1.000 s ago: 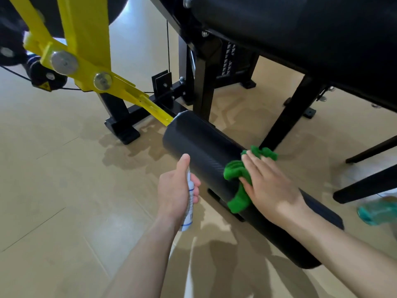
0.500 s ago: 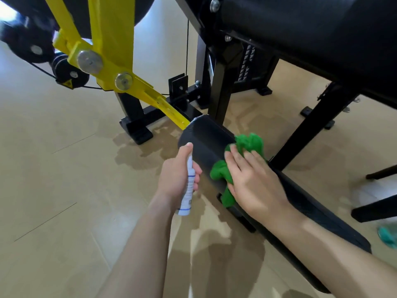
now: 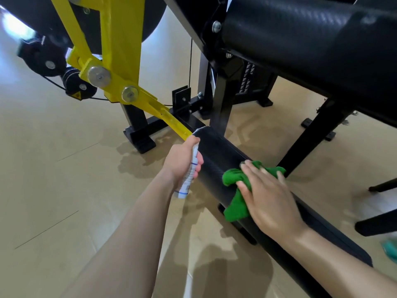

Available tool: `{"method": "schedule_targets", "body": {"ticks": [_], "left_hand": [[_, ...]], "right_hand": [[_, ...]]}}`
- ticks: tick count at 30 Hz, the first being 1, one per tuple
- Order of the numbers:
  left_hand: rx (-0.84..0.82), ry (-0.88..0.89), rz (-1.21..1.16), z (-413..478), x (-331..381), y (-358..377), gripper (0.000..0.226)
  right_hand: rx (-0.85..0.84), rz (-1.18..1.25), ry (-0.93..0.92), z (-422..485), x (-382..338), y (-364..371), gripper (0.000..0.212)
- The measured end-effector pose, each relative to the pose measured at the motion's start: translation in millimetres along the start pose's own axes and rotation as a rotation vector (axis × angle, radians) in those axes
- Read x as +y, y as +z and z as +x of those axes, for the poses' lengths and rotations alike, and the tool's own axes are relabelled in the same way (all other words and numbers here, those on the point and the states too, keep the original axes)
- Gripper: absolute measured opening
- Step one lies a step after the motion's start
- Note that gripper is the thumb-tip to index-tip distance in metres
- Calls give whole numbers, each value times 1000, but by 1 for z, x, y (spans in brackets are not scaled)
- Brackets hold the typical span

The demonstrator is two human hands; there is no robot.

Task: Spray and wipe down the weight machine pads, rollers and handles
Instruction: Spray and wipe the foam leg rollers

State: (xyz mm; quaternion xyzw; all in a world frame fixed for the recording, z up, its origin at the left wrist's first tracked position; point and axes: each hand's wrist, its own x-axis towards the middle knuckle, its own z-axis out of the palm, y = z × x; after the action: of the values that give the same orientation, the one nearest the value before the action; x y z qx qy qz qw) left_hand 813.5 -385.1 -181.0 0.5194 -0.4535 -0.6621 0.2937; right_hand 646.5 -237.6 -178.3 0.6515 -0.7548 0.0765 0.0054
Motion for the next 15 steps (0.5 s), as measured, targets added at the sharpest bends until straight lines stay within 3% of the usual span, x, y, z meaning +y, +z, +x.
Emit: {"method": "schedule_targets", "body": {"ticks": [3,9,12,15], "left_hand": [[58,19,-47,-4,-11,-9,70],[187,45,-133,-12,-27,-19,68],[186,53,-123,-14,-26,-23,68],[187,63,-124,-16,-25,-28,67]], "right_hand": [[122,-99,-96,57,-23,33,51],[12,-159,-158,196,-105,35,39],[3,-227,-206,181,-92,39,43],[33,-121,-123,107,-44,37,58]]}}
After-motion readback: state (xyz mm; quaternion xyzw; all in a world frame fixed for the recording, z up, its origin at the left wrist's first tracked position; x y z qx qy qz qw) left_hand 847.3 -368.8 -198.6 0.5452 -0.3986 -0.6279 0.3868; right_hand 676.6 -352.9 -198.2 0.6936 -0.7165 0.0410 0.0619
